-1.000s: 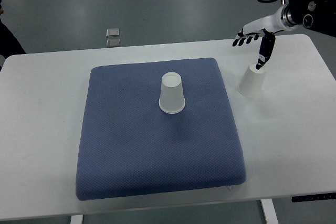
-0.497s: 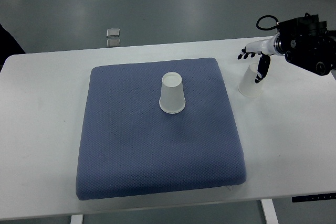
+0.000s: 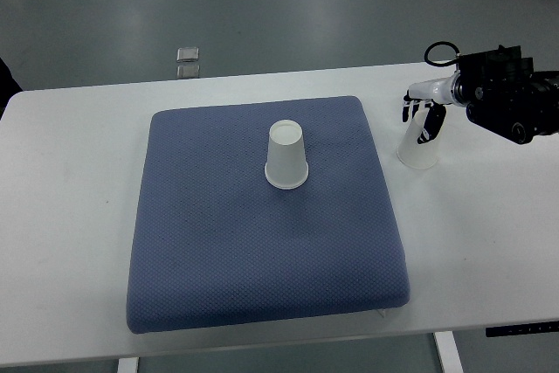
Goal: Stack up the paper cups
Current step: 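Close the right hand fingers around the cup and lift it, then carry the held cup over the cup on the cushion, then lower the held cup down onto the cup on the cushion, then open the right hand and lift it off the stacked cups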
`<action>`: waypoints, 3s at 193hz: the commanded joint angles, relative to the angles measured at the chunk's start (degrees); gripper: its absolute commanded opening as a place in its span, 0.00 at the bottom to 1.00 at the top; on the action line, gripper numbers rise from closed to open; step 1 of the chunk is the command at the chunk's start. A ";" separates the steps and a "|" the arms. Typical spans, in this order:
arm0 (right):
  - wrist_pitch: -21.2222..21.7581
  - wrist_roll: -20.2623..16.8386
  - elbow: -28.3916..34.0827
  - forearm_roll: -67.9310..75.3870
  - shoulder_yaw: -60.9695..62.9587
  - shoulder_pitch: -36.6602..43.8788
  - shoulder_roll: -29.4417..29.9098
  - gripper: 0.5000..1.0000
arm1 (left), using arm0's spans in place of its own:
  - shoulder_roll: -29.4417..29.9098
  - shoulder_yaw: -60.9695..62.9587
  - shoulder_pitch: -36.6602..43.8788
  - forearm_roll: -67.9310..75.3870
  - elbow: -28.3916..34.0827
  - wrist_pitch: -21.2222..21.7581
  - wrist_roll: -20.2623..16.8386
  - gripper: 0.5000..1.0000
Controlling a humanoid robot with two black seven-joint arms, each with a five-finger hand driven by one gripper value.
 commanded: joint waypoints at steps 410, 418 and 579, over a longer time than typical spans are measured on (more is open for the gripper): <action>15.70 -0.19 17.65 5.94 2.43 33.02 14.60 0.19 | 0.00 -0.35 0.18 -0.09 0.18 -0.01 0.00 1.00; 15.70 -0.19 17.47 5.77 2.34 32.50 14.51 0.20 | 0.00 -0.35 0.18 -0.09 0.18 -0.01 0.00 1.00; 15.44 -0.27 16.68 3.22 2.07 29.24 13.98 0.25 | 0.00 -0.35 0.18 -0.09 0.18 -0.01 0.00 1.00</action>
